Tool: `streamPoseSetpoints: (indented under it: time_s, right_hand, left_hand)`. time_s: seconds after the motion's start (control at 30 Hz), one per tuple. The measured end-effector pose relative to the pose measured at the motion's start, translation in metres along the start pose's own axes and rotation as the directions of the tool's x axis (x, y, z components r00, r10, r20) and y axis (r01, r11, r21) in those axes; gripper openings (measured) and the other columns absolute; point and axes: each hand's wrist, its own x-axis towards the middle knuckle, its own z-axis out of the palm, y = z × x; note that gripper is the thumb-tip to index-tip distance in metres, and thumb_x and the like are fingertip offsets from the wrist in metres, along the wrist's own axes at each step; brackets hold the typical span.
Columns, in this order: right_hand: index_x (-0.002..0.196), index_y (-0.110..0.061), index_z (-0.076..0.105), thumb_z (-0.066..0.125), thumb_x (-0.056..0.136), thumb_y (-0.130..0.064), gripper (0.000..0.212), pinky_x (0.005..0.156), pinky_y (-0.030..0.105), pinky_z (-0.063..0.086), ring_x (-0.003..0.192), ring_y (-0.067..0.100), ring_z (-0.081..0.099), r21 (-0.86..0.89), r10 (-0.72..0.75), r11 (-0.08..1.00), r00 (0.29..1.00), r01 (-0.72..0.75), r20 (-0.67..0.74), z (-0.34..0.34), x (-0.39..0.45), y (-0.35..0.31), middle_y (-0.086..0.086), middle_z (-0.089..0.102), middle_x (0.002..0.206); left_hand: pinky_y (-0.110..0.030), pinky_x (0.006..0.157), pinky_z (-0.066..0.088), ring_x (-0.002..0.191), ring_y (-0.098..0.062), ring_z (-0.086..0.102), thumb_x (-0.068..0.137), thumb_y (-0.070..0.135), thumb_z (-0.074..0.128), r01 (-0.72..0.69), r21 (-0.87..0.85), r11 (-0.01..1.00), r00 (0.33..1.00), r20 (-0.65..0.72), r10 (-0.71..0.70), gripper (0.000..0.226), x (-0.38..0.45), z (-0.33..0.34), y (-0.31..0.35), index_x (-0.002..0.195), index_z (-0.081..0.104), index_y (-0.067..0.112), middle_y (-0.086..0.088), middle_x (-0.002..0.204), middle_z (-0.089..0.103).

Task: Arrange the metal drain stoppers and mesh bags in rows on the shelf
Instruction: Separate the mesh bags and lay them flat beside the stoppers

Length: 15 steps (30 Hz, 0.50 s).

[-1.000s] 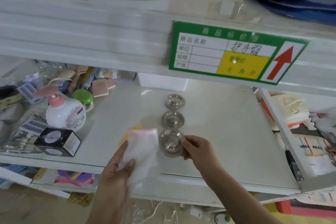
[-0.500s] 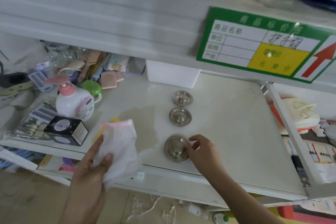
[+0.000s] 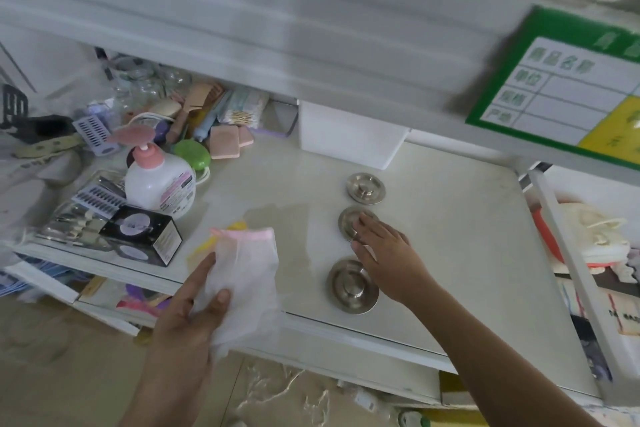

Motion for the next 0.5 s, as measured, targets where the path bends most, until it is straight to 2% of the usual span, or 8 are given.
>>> streamPoseSetpoints:
  time_s: [0.07, 0.13, 0.2, 0.27, 0.33, 0.4, 0.43, 0.5]
  right_hand:
    - [0.148, -0.023, 0.043, 0.042, 0.103, -0.038, 0.048, 0.118, 0.030, 0.017, 0.148, 0.013, 0.027, -0.002, -0.003, 1.000, 1.000, 0.003, 0.000, 0.003, -0.005, 0.001, -0.006, 0.035, 0.159]
    - [0.146, -0.023, 0.046, 0.042, 0.102, -0.039, 0.047, 0.118, 0.031, 0.020, 0.146, 0.015, 0.031, 0.000, -0.009, 1.000, 1.000, 0.009, 0.003, 0.006, -0.007, 0.002, -0.004, 0.037, 0.159]
    - [0.141, -0.023, 0.051, 0.040, 0.100, -0.041, 0.046, 0.115, 0.034, 0.026, 0.142, 0.021, 0.039, 0.047, 0.005, 0.999, 0.999, -0.003, -0.046, 0.004, -0.004, 0.004, 0.000, 0.042, 0.155]
    - [0.140, -0.020, 0.052, 0.035, 0.098, -0.043, 0.050, 0.113, 0.041, 0.031, 0.139, 0.029, 0.042, 0.075, 0.037, 0.997, 0.993, -0.029, -0.111, -0.002, 0.009, 0.009, 0.006, 0.044, 0.154]
    - [0.146, -0.019, 0.045, 0.037, 0.101, -0.041, 0.050, 0.115, 0.044, 0.028, 0.143, 0.030, 0.036, 0.058, 0.075, 0.996, 0.991, -0.069, -0.107, -0.010, 0.029, 0.014, 0.008, 0.038, 0.158]
    - [0.151, -0.023, 0.035, 0.035, 0.104, -0.041, 0.051, 0.119, 0.043, 0.021, 0.149, 0.025, 0.025, 0.044, 0.120, 0.992, 0.992, -0.118, -0.043, -0.011, 0.050, 0.019, 0.003, 0.026, 0.164]
    - [0.153, -0.024, 0.031, 0.031, 0.103, -0.044, 0.054, 0.121, 0.043, 0.018, 0.151, 0.022, 0.021, 0.023, 0.134, 0.991, 0.991, -0.134, -0.001, -0.010, 0.059, 0.022, 0.001, 0.021, 0.165]
    - [0.156, -0.023, 0.023, 0.016, 0.099, -0.053, 0.065, 0.122, 0.043, 0.015, 0.153, 0.018, 0.013, -0.072, 0.131, 0.990, 0.988, -0.125, 0.081, -0.005, 0.070, 0.025, 0.000, 0.013, 0.167]
  left_hand:
    - [-0.028, 0.059, 0.061, 0.076, -0.018, 0.076, 0.068, 0.007, 0.071, -0.012, -0.025, 1.000, 1.000, -0.015, 0.012, 0.069, 0.002, 0.002, 0.003, 0.135, 0.057, 0.018, -0.018, 0.115, 0.068]
    - [-0.033, 0.071, 0.063, 0.092, -0.022, 0.076, 0.076, 0.004, 0.062, -0.017, -0.026, 1.000, 0.999, -0.042, 0.016, 0.063, 0.002, 0.002, -0.002, 0.136, 0.057, 0.021, -0.011, 0.125, 0.069]
    - [-0.034, 0.078, 0.062, 0.103, -0.021, 0.073, 0.082, 0.001, 0.062, -0.024, -0.043, 0.999, 0.998, -0.053, 0.022, 0.057, 0.002, 0.004, -0.005, 0.134, 0.060, 0.024, -0.003, 0.125, 0.071]
    - [-0.031, 0.076, 0.062, 0.102, -0.017, 0.073, 0.086, -0.005, 0.058, -0.021, -0.070, 0.997, 0.998, -0.066, 0.017, 0.053, 0.002, 0.007, -0.004, 0.132, 0.061, 0.022, 0.004, 0.121, 0.073]
    - [-0.038, 0.083, 0.060, 0.110, -0.023, 0.069, 0.084, -0.006, 0.058, -0.005, -0.114, 0.993, 0.998, -0.063, -0.002, 0.055, 0.001, 0.008, -0.005, 0.133, 0.060, 0.018, 0.001, 0.125, 0.072]
    - [-0.049, 0.094, 0.051, 0.123, -0.033, 0.060, 0.082, -0.006, 0.058, 0.008, -0.154, 0.988, 0.999, -0.042, -0.014, 0.057, -0.001, 0.007, -0.007, 0.135, 0.058, 0.015, -0.009, 0.136, 0.063]
    - [-0.050, 0.095, 0.050, 0.126, -0.035, 0.057, 0.083, -0.007, 0.056, 0.014, -0.174, 0.985, 0.999, -0.036, -0.020, 0.057, -0.001, 0.007, -0.008, 0.136, 0.057, 0.014, -0.012, 0.139, 0.060]
    - [-0.043, 0.089, 0.056, 0.125, -0.034, 0.058, 0.085, -0.010, 0.053, 0.032, -0.215, 0.976, 0.999, -0.028, -0.039, 0.057, -0.002, 0.010, -0.007, 0.136, 0.056, 0.013, -0.011, 0.138, 0.061]
